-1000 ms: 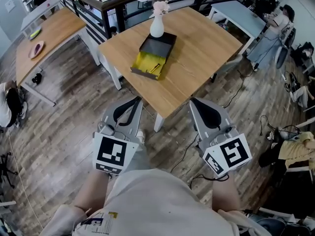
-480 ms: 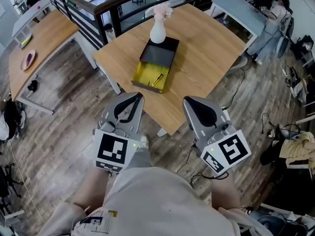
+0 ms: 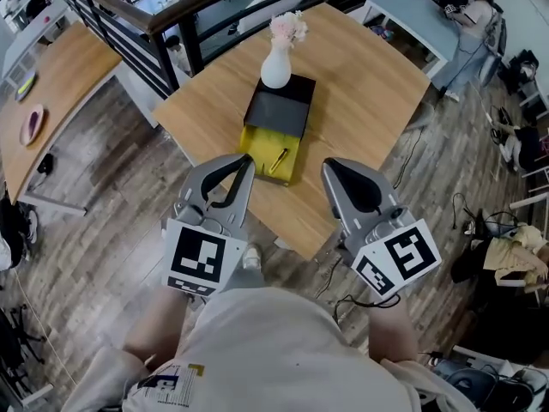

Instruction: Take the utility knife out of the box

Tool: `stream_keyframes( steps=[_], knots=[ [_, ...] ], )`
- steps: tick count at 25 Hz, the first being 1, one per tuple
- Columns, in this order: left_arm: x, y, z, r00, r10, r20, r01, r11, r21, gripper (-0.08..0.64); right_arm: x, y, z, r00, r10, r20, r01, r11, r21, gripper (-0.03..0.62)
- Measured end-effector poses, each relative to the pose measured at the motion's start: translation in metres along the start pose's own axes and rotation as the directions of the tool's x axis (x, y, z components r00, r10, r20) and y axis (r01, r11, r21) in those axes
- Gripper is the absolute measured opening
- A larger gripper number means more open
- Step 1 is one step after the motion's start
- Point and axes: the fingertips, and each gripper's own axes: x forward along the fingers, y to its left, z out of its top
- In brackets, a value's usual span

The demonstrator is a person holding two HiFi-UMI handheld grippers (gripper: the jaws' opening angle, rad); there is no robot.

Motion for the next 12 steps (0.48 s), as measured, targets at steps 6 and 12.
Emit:
stream_keyframes(
  steps=[6, 12],
  knots=[
    [0.025, 0.026, -0.014, 0.999, -0.037, -0.007, 0.037, 0.999, -0.019, 0.002, 0.042, -0.018, -0.006, 1.0, -0.001, -0.002, 0.001, 0.996, 0.084, 0.0],
    [0.039, 0.044, -0.025, 0.999, -0.051, -0.019, 0.05, 0.998, -0.034, 0.002, 0.066, -0.028, -0.014, 0.999, -0.014, -0.03, 0.017, 0.995, 0.093, 0.0]
  ],
)
